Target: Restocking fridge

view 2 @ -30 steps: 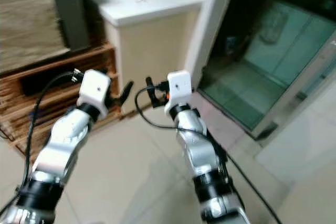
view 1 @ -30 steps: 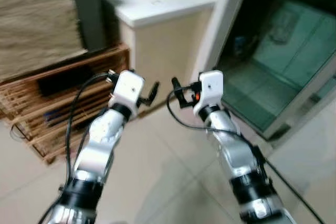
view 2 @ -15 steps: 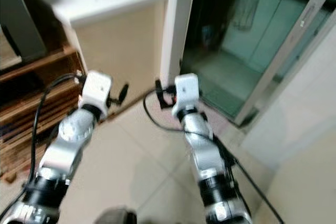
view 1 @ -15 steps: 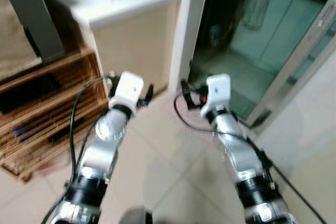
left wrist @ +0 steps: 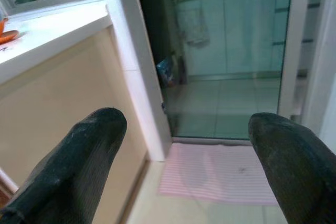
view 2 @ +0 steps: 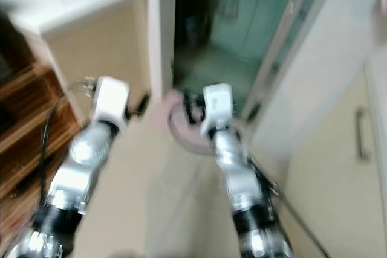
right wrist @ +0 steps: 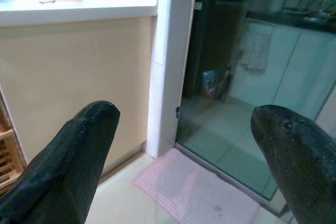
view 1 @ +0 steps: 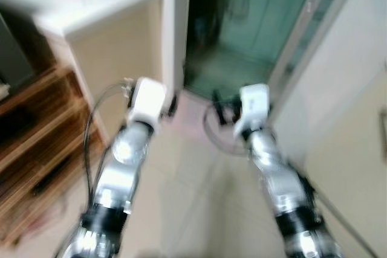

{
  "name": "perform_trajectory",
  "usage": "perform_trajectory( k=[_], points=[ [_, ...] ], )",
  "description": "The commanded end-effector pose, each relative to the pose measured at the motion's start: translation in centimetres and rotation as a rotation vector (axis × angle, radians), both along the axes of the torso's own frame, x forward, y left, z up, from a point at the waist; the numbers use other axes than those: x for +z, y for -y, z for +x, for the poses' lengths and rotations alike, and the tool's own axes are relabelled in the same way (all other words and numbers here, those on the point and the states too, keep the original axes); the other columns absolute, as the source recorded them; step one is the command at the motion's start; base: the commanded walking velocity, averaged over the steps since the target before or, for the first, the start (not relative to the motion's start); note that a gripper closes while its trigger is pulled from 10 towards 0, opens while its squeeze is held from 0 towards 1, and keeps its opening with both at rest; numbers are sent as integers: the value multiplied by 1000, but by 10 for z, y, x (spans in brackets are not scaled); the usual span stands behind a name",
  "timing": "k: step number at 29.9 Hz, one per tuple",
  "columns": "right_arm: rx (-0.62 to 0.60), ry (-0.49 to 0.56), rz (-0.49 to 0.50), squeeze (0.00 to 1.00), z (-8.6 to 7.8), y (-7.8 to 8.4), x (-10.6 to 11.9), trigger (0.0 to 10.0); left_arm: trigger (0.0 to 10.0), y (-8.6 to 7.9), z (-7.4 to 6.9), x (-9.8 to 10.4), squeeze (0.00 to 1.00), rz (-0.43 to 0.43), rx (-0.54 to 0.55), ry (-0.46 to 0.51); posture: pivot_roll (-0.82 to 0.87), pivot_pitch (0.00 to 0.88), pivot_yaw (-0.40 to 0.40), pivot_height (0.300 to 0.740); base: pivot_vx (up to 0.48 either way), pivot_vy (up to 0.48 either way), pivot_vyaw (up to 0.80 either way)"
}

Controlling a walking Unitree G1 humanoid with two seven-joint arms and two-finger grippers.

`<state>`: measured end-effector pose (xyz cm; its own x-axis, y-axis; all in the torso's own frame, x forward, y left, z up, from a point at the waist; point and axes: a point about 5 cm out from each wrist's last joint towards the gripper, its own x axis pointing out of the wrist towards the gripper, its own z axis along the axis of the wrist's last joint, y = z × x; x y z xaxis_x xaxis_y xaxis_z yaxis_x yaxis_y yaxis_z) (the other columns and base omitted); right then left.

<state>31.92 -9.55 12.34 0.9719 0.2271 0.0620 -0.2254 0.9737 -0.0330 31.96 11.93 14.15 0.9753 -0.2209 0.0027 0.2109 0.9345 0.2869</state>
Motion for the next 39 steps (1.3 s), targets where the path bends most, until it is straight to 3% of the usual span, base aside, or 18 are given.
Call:
perform_trajectory(
  k=[1,10,24,27,30,33,35,36,39],
  points=[
    [8,4,-7,98,0,-5,1,10000,10000,-7,0,0,0,9,28,3,153,60,-56,740,0,0,0],
    [-56,29,24,173,1,3,3,10000,10000,-1,-3,3,0,0,-43,24,158,55,-53,740,440,0,-640],
    [-99,32,6,208,4,5,3,10000,10000,7,-4,5,0,7,-98,35,156,50,-52,740,463,0,-352],
    [-200,47,40,208,1,22,2,10000,10000,2,-3,3,0,-23,-72,14,160,50,-52,740,463,0,-667],
    [-228,48,46,208,0,28,1,10000,10000,-1,-3,3,0,-42,-57,5,158,51,-51,740,461,0,-665],
    [-349,17,43,212,-12,57,-13,10000,10000,-12,-1,-3,0,-117,0,-49,153,54,-49,740,459,0,-673],
    [-381,3,43,208,-16,64,-19,10000,10000,-14,0,-5,0,-130,12,-59,151,52,-47,740,446,0,-688],
    [-442,-52,54,212,-28,78,-34,10000,10000,-16,1,-8,0,-152,28,-80,147,52,-46,740,435,0,-638],
    [-472,-99,69,212,-34,83,-44,10000,10000,-17,1,-10,0,-154,34,-91,144,49,-45,740,435,0,-638]
  ],
)
